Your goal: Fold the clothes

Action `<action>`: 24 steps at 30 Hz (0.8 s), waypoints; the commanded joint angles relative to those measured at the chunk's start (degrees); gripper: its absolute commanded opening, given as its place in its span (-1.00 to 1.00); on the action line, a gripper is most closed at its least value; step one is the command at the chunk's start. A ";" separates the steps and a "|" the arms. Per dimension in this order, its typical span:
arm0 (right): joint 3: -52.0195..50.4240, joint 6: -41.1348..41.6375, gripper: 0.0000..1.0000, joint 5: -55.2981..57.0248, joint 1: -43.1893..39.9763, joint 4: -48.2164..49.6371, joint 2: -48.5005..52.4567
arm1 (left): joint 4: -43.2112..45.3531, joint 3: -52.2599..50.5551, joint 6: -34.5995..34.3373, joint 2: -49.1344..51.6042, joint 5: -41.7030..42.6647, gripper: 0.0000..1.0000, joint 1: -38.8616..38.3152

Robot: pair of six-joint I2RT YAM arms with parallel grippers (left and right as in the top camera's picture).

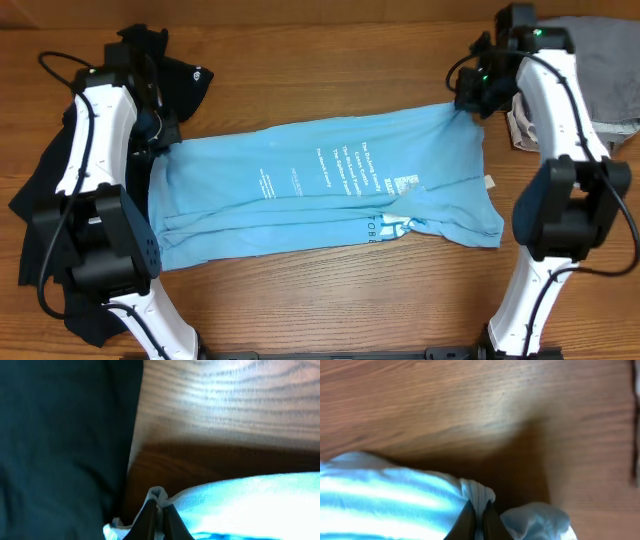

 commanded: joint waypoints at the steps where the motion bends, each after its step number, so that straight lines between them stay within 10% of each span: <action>1: 1.42 0.44 -0.92 1.01 -1.25 -3.67 -1.86 | -2.93 1.57 1.05 -1.53 -0.50 -0.92 0.57; 24: -2.08 -1.81 -0.92 1.53 -10.69 -22.01 -4.59 | -17.99 -2.89 2.36 -3.17 -0.74 -0.92 0.59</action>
